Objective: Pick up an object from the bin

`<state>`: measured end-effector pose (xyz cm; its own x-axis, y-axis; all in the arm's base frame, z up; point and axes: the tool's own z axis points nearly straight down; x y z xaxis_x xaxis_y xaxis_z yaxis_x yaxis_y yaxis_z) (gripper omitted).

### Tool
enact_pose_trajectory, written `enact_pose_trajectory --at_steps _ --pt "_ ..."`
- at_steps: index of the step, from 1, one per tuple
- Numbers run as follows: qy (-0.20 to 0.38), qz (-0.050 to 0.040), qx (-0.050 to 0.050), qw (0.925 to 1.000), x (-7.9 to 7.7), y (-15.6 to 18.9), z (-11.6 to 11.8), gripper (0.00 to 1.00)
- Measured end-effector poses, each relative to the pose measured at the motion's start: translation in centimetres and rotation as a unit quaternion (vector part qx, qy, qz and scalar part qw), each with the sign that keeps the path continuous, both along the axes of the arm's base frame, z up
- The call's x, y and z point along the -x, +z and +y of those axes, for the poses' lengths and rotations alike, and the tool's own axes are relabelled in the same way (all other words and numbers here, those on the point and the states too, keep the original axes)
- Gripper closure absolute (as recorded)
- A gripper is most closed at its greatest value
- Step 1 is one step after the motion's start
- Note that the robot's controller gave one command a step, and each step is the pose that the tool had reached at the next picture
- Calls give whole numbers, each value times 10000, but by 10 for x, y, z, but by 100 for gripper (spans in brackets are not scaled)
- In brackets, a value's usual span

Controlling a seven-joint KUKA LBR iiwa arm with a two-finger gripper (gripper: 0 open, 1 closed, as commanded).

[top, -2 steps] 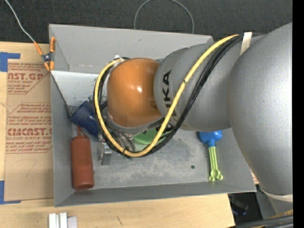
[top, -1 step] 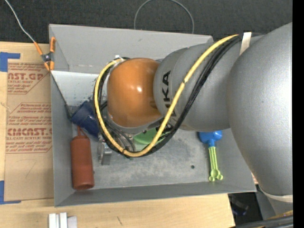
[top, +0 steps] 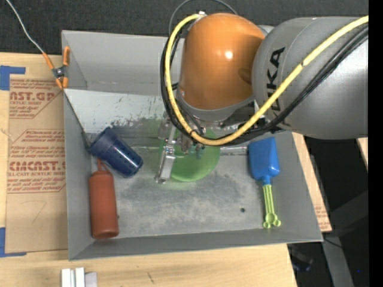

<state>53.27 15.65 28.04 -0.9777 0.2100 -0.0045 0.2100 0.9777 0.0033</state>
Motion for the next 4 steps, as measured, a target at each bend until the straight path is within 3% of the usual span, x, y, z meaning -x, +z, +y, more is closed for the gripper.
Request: enact_pose_trajectory --at_steps 1,2,3,4 --pt "6 12 0 10000 1 -1 0 0" --pt "132 26 12 9999 -4 -75 -6 0" --pt "34 11 14 10000 -17 -91 -70 0" --pt "734 21 13 9973 -22 -114 -81 0"
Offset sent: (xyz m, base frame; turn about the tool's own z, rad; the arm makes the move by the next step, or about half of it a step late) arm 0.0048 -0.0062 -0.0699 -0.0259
